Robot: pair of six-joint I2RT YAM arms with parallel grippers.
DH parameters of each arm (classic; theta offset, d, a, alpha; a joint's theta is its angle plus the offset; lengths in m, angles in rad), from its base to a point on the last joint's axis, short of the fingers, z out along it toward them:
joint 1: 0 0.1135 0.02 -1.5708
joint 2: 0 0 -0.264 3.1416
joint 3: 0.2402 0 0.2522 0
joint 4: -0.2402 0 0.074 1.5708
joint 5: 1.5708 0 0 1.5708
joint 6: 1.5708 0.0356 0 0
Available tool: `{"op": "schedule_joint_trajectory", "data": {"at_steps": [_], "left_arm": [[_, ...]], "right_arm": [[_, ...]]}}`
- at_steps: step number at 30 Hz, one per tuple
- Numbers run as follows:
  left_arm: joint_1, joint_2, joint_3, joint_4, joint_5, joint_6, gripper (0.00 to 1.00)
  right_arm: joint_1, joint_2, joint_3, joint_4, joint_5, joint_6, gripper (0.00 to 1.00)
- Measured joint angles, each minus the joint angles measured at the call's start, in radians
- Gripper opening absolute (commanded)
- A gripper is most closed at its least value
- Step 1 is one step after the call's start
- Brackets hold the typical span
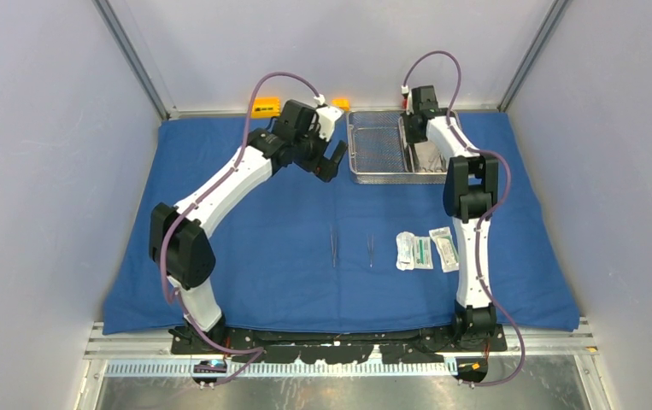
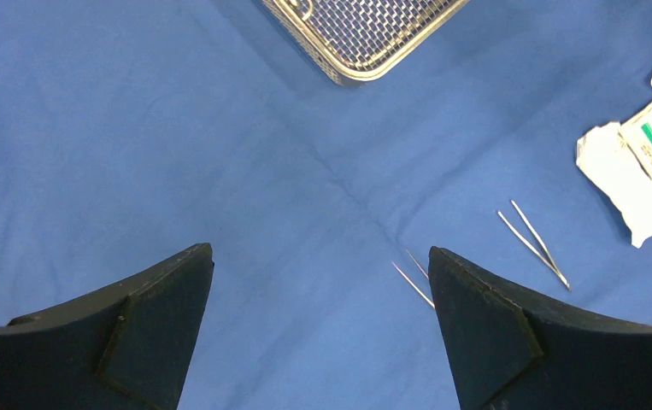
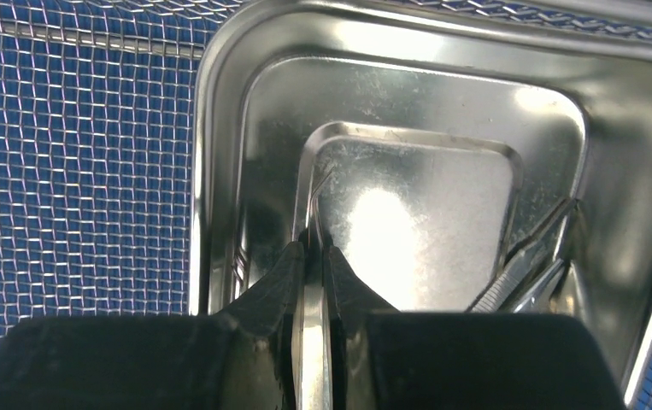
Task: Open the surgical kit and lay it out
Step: Pick up the medical item from the container, then place the medical item in the surgical kit.
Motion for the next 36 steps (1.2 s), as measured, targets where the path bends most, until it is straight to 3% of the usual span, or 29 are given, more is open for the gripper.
{"op": "schedule_joint_trajectory", "data": {"at_steps": [6,12,25,36], "left_arm": [[0.039,0.003,0.038,0.014,0.010,-0.087,1.00],[0.102,0.004,0.042,0.069,0.060,-0.223,0.98],[0.121,0.073,0.118,0.207,0.269,-0.593,0.81],[0.115,0.114,0.108,0.263,0.352,-0.811,0.70]], "right_arm": [[0.000,-0.074,-0.037,-0.017,0.007,0.001,0.00],[0.000,-0.257,-0.111,-0.006,-0.024,0.011,0.01],[0.049,-0.773,-0.538,0.074,-0.419,0.130,0.01],[0.172,-0.821,-0.678,0.090,-0.594,0.187,0.00]]}}
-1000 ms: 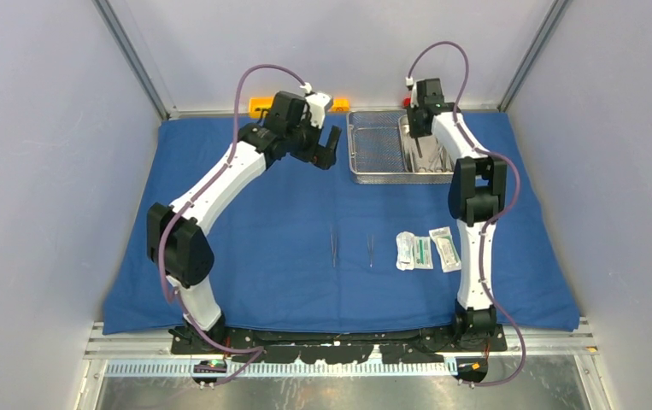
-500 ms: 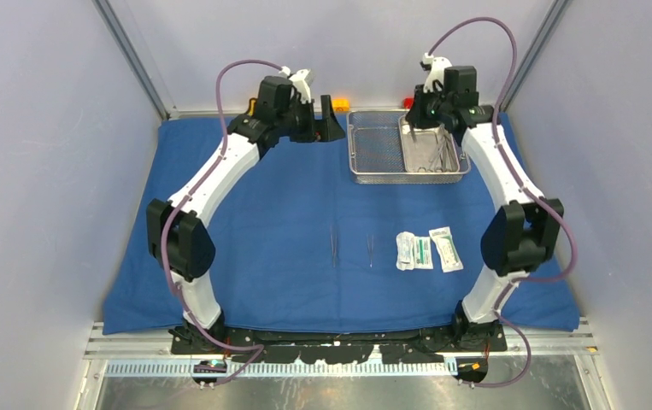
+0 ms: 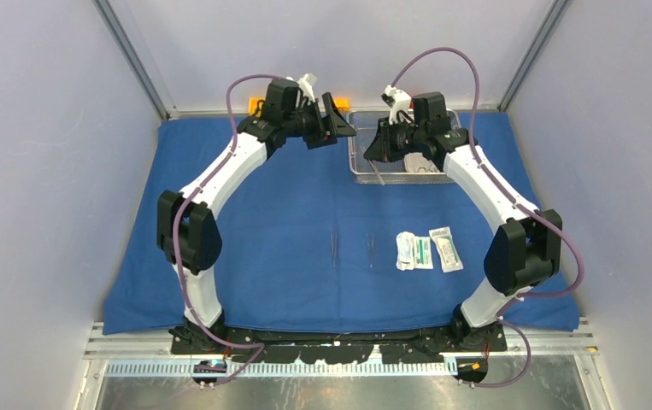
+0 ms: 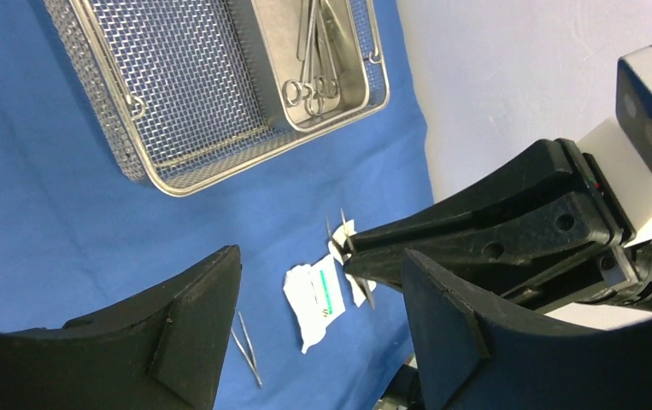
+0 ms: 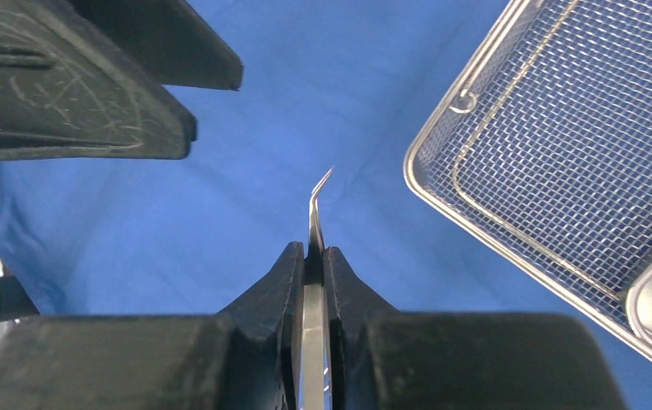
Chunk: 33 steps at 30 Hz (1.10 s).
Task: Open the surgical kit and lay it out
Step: Place the medical item in the surgical kit.
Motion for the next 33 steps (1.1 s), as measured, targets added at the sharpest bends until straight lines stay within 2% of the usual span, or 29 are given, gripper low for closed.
{"op": "schedule_joint_trajectory", "data": {"at_steps": [9,15,22,33], "left_arm": [[-0.023,0.011,-0.032,0.027,0.005,-0.073,0.66],[-0.042,0.042,-0.036,0.031,0.012,-0.114,0.58],[-0.048,0.076,-0.046,0.046,0.032,-0.158,0.45],[-0.054,0.077,-0.063,0.086,0.054,-0.207,0.16]], "right_arm": [[0.033,0.000,-0.004,0.000,-0.010,0.000,0.01],[0.049,0.000,-0.004,0.000,-0.010,-0.001,0.00],[0.058,0.000,-0.004,0.000,-0.010,-0.002,0.00],[0.071,0.000,-0.008,0.000,0.001,-0.006,0.01]]}}
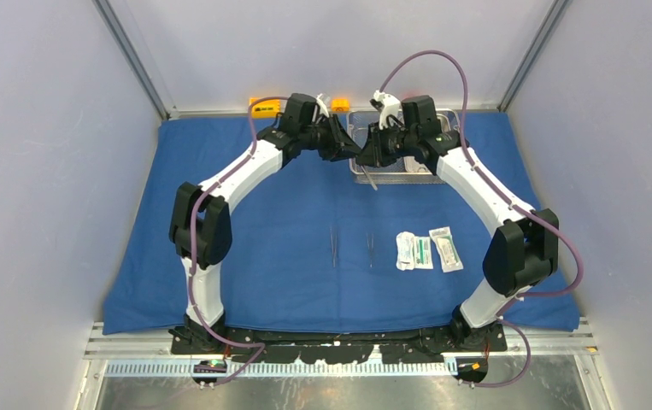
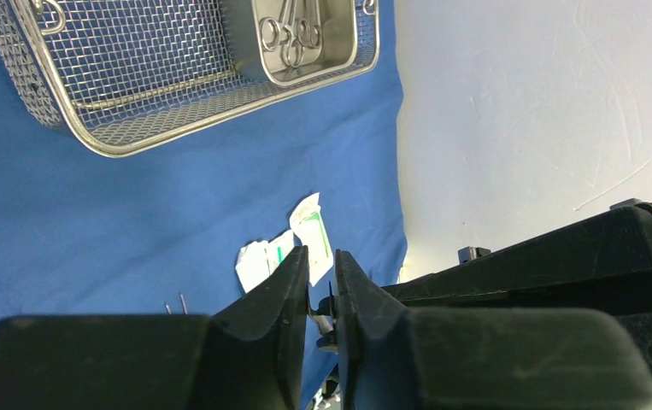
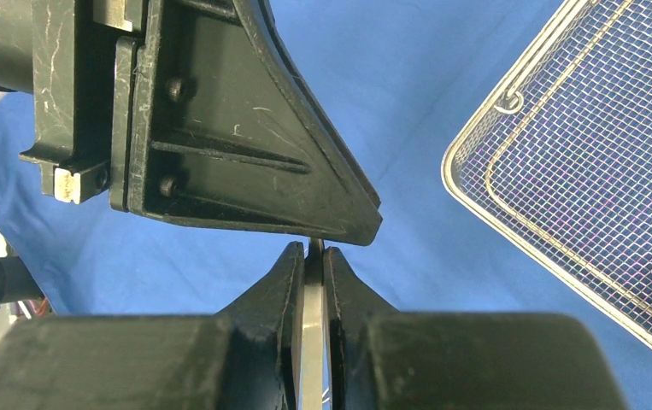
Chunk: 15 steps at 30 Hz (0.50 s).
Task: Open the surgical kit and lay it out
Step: Place the medical item in the surgical kit.
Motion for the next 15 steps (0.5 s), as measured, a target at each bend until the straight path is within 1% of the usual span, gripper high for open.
{"op": "schedule_joint_trajectory", "data": {"at_steps": [8,12,13,15], "left_arm": [[-0.001,0.000,-0.004,0.012,0.010,-0.013,0.02],[-0.001,0.000,-0.005,0.011,0.010,-0.011,0.00],[-0.001,0.000,-0.005,0.011,0.010,-0.010,0.00],[-0.001,0.000,-0.005,0.011,0.010,0.001,0.00]], "right_arm": [[0.010,0.000,-0.003,0.000,0.017,-0.005,0.01],[0.012,0.000,-0.004,-0.001,0.024,-0.007,0.01],[0.012,0.000,-0.005,0.000,0.024,-0.007,0.02],[0.012,0.000,-0.005,-0.001,0.024,-0.008,0.09]]}}
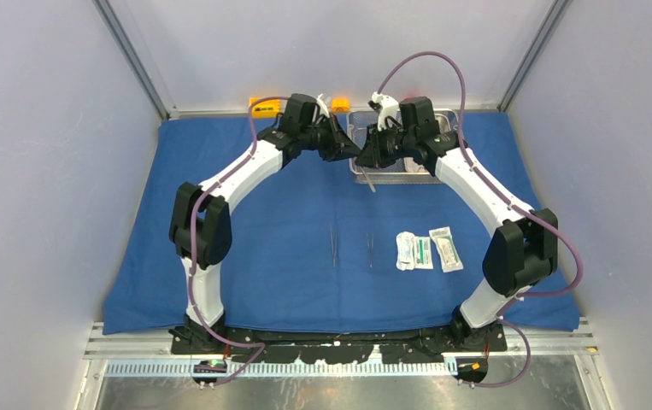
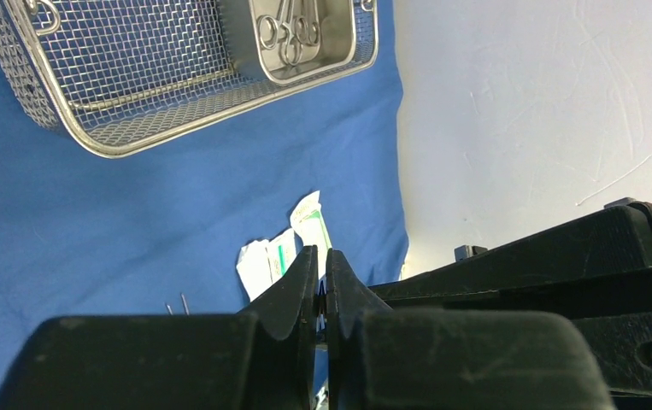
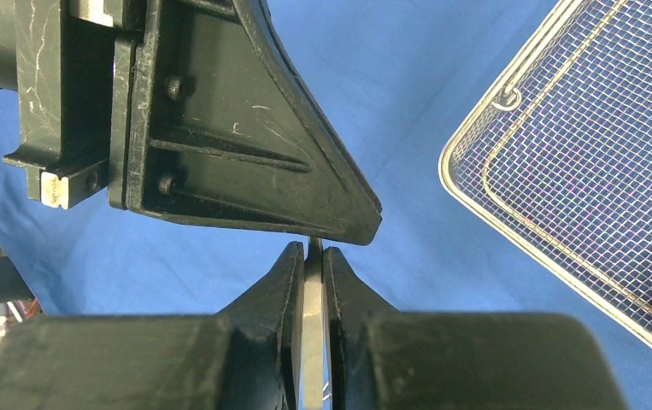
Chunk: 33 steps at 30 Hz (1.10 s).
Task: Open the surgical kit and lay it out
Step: Place the medical item in the surgical kit.
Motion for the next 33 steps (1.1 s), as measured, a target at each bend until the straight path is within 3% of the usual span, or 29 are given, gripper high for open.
{"op": "schedule_joint_trajectory", "data": {"at_steps": [8,12,24,33], "left_arm": [[0.003,-0.001,-0.022,0.031,0.010,0.090,0.00],[0.025,-0.015,-0.093,0.100,0.050,0.140,0.00],[0.050,-0.108,-0.273,0.468,0.252,0.185,0.00],[0.053,-0.127,-0.292,0.629,0.319,0.152,0.00]], "right_arm": [[-0.003,-0.014,-0.016,-0.035,-0.009,-0.038,0.49],[-0.014,-0.057,-0.056,-0.056,-0.032,-0.051,0.57],[-0.029,-0.111,-0.168,-0.037,-0.234,-0.048,0.56],[-0.029,-0.108,-0.191,-0.006,-0.342,-0.045,0.37]]}}
